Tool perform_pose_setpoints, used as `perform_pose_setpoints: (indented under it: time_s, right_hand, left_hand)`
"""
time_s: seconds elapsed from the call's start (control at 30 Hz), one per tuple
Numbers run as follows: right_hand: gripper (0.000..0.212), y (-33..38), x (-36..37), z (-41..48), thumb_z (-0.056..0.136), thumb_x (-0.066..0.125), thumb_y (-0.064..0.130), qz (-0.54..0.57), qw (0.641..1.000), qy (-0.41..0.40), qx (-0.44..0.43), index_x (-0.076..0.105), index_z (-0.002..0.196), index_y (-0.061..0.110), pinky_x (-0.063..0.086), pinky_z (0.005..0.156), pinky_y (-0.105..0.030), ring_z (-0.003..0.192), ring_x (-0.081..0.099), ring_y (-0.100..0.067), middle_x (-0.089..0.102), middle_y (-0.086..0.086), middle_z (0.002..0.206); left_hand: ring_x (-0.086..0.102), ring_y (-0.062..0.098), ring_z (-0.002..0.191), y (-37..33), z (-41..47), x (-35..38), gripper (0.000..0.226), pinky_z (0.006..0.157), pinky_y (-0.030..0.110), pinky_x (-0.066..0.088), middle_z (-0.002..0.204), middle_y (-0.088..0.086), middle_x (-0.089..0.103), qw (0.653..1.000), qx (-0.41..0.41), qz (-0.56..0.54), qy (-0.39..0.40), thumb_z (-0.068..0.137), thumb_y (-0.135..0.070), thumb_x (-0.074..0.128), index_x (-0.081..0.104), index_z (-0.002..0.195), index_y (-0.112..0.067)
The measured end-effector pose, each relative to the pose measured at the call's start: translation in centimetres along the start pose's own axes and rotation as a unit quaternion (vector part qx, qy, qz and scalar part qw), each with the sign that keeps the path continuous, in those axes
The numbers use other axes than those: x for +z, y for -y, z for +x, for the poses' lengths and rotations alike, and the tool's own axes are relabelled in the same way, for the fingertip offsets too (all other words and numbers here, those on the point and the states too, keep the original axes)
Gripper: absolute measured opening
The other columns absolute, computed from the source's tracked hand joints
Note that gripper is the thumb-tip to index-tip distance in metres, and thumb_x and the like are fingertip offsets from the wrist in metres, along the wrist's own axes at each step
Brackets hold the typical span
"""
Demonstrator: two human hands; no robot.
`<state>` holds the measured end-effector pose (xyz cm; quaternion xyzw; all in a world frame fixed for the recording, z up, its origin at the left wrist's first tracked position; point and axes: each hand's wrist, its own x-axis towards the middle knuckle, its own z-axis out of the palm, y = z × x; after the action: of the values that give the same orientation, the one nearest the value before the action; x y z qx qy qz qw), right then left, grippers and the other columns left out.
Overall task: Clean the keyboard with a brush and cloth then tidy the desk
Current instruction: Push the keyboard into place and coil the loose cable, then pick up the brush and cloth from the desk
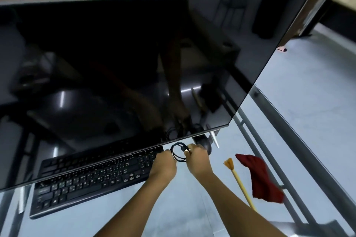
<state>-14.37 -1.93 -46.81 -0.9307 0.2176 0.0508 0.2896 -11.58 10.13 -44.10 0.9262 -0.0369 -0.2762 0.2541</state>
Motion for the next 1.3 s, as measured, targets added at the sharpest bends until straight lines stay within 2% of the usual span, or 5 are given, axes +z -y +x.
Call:
perform_pose_setpoints:
  time_s: [0.23, 0.4, 0.67, 0.97, 1.3]
  right_hand:
    - [0.017, -0.3, 1.4, -0.4, 0.098, 0.047, 0.014, -0.042, 0.999, 0.005, -0.009, 0.060, 0.106, 0.005, 0.042, 0.064, -0.022, 0.064, 0.050, -0.023, 0.050, -0.014, 0.112]
    - [0.031, -0.5, -1.6, -2.4, 0.098, 0.047, 0.023, -0.003, 0.999, -0.041, -0.011, 0.059, 0.124, 0.011, 0.051, 0.087, -0.034, 0.097, 0.063, -0.030, 0.051, -0.011, 0.125]
    - [0.025, -11.1, -13.0, -5.1, 0.092, 0.049, 0.009, 0.018, 0.975, -0.158, 0.157, 0.070, 0.105, 0.010, 0.048, 0.076, -0.027, 0.093, 0.064, -0.026, 0.063, -0.006, 0.111]
    - [0.034, -19.4, -13.4, -4.2, 0.086, 0.063, 0.047, -0.026, 0.976, -0.002, 0.215, 0.063, 0.099, 0.016, 0.040, 0.068, -0.025, 0.086, 0.061, -0.020, 0.069, -0.004, 0.100]
    - [0.013, -17.7, -14.9, -3.3, 0.096, 0.053, 0.030, 0.065, 0.995, 0.045, 0.069, 0.048, 0.099, 0.019, 0.041, 0.061, -0.019, 0.078, 0.056, -0.014, 0.057, 0.004, 0.086]
  left_hand:
    - [0.066, 0.025, 0.084, 0.4, 1.1, 0.5, 0.017, 0.064, 0.032, 0.051, 0.097, 0.008, 0.067, 0.984, 0.051, 0.167, -0.019, 0.094, -0.023, 0.056, 0.061, 0.099, -0.008]
    - [0.064, 0.028, 0.099, 0.8, 0.1, 0.6, 0.033, 0.068, 0.033, 0.046, 0.106, 0.010, 0.067, 0.977, 0.091, 0.178, -0.076, 0.097, -0.038, 0.046, 0.057, 0.109, -0.009]
    - [0.063, 0.027, 0.095, -3.0, -3.3, 2.8, 0.029, 0.068, 0.031, 0.044, 0.097, 0.008, 0.069, 0.982, 0.170, 0.086, -0.009, 0.096, -0.037, 0.046, 0.060, 0.093, -0.011]
    - [0.069, 0.023, 0.080, -11.5, -4.1, 10.5, 0.037, 0.071, 0.034, 0.059, 0.097, 0.006, 0.067, 0.994, 0.071, 0.045, 0.074, 0.095, -0.042, 0.044, 0.059, 0.107, -0.010]
    - [0.065, 0.019, 0.070, -14.4, -3.8, 13.4, 0.020, 0.065, 0.029, 0.058, 0.082, 0.000, 0.064, 0.999, 0.010, -0.013, 0.031, 0.091, -0.033, 0.054, 0.058, 0.093, -0.013]
